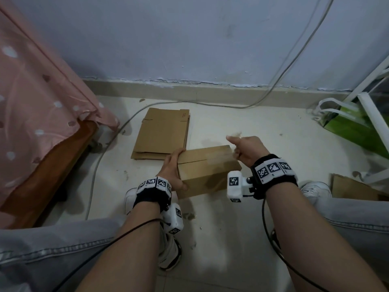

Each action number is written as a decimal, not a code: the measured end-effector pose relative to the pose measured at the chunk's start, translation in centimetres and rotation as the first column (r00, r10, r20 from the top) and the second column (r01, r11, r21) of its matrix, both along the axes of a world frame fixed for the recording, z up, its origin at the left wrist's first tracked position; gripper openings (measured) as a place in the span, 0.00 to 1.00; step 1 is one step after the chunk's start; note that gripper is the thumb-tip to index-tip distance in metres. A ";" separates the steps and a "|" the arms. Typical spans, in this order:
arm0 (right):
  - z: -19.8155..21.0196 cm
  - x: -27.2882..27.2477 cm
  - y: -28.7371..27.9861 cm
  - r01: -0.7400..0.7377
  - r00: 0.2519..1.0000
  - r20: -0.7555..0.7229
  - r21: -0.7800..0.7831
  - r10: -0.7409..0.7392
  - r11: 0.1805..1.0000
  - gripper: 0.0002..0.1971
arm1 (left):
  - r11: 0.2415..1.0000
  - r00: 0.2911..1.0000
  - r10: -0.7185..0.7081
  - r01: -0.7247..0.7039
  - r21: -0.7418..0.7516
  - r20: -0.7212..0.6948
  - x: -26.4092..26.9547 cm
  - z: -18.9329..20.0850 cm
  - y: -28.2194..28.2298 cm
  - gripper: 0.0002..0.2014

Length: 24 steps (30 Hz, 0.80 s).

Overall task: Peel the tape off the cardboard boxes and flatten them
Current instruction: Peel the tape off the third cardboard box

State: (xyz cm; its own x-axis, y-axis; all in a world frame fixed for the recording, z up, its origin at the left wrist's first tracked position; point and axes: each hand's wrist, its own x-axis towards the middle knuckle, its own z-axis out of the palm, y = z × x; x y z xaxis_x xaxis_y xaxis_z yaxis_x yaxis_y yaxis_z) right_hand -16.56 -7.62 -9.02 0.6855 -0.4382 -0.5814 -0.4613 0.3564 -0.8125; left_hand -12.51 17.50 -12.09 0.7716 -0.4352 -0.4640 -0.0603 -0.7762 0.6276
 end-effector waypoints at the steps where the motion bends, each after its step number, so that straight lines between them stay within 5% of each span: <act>1: 0.0 0.0 -0.2 0.016 1.000 0.012 -0.082 -0.015 0.996 0.11 | 1.000 1.000 0.012 -0.012 -0.002 0.011 -0.2 -0.4 0.3 0.61; 4: 0.7 0.0 -1.6 0.036 0.999 0.028 -0.348 -0.028 0.937 0.08 | 0.998 0.997 0.068 -0.067 -0.021 0.025 -0.3 -1.3 1.1 0.61; 7: 1.5 0.0 -2.1 -0.310 0.950 -0.191 -0.518 0.246 0.797 0.11 | 0.998 0.998 0.064 -0.064 -0.014 0.028 -0.2 -1.7 1.4 0.62; 10: 2.1 -0.4 -0.5 -0.756 0.653 -0.554 -0.429 0.516 0.495 0.22 | 0.999 0.998 0.026 -0.028 0.017 0.061 -0.7 -2.2 1.5 0.62; 12: 1.8 -0.9 0.9 -0.877 0.480 -0.686 -0.355 0.546 0.324 0.30 | 1.000 0.998 0.025 -0.025 0.009 0.052 -1.2 -2.9 1.7 0.63; 14: 0.9 -1.2 2.1 -0.924 0.382 -0.745 -0.293 0.547 0.245 0.40 | 1.000 1.000 0.016 -0.017 0.019 0.026 -1.5 -3.5 2.1 0.64; 16: -0.2 -1.2 2.9 -0.903 0.427 -0.723 -0.310 0.544 0.296 0.42 | 0.997 1.000 -0.011 0.012 0.070 -0.014 -1.7 -3.6 2.1 0.66; 19: -0.9 -0.9 3.4 -0.805 0.592 -0.607 -0.414 0.530 0.425 0.36 | 0.981 0.998 -0.052 0.059 0.187 -0.042 -1.3 -3.1 1.4 0.67; 24: -0.4 -0.4 3.9 -0.737 0.675 -0.495 -0.497 0.547 0.458 0.13 | 0.966 0.994 -0.111 0.104 0.236 0.015 -1.0 -1.8 -1.2 0.63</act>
